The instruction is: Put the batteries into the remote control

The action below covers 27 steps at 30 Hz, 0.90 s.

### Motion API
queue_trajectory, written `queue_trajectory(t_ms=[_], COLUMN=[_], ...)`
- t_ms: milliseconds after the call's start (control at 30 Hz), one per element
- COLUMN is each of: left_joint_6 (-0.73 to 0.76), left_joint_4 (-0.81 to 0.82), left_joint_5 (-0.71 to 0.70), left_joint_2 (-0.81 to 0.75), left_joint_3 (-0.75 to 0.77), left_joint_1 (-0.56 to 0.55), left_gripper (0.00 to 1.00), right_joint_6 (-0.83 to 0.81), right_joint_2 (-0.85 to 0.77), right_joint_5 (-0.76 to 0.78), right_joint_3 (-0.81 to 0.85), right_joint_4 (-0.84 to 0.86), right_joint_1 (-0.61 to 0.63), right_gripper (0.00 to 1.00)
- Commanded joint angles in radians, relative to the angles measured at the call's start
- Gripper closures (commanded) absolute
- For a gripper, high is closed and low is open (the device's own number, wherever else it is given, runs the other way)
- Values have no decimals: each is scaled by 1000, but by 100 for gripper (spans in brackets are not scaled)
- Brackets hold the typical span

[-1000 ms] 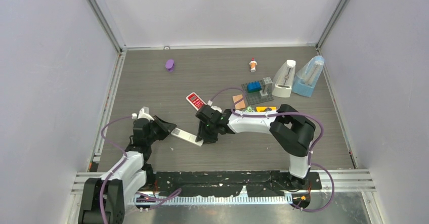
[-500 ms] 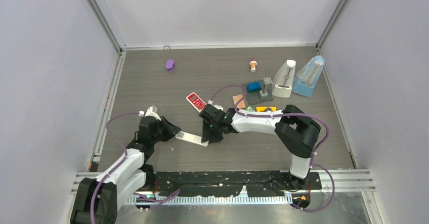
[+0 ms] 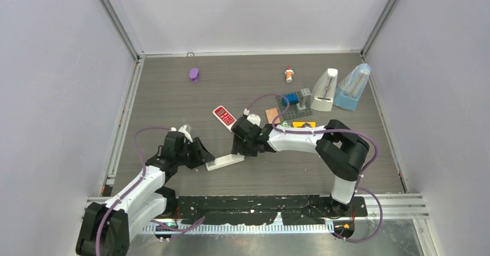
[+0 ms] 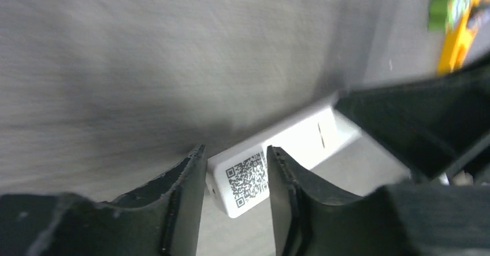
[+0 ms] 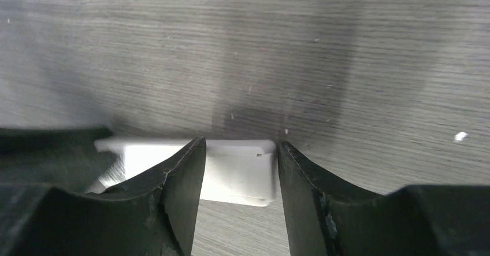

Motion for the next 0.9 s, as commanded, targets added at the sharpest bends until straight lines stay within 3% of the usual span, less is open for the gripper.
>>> queue_trajectory(t_ms=[0,267,533,700,867], left_joint_6=[-20,-9,-10,-12,-46], left_joint_4=[-172,-246,-325,-410,-384], left_joint_5=[242,169,119,87,91], left_joint_2=[18,-38,-93,-142,-161], left_joint_3=[-6,21,55,57,24], left_joint_1=[-52,-52,-52,-52,-52], left_gripper=[53,38,24,23,27], right_joint_6=[-16,-37,-98,-221,-286], right_joint_2=[30,13,-55,-63,-56], right_joint_5=[111,131,150,133,126], right_joint_3=[-17,1,-3,11,43], right_joint_4=[-107,-139,-129,-113,-120], right_joint_1=[-4,3,9,10,34], right_gripper=[45,45,32,29,29])
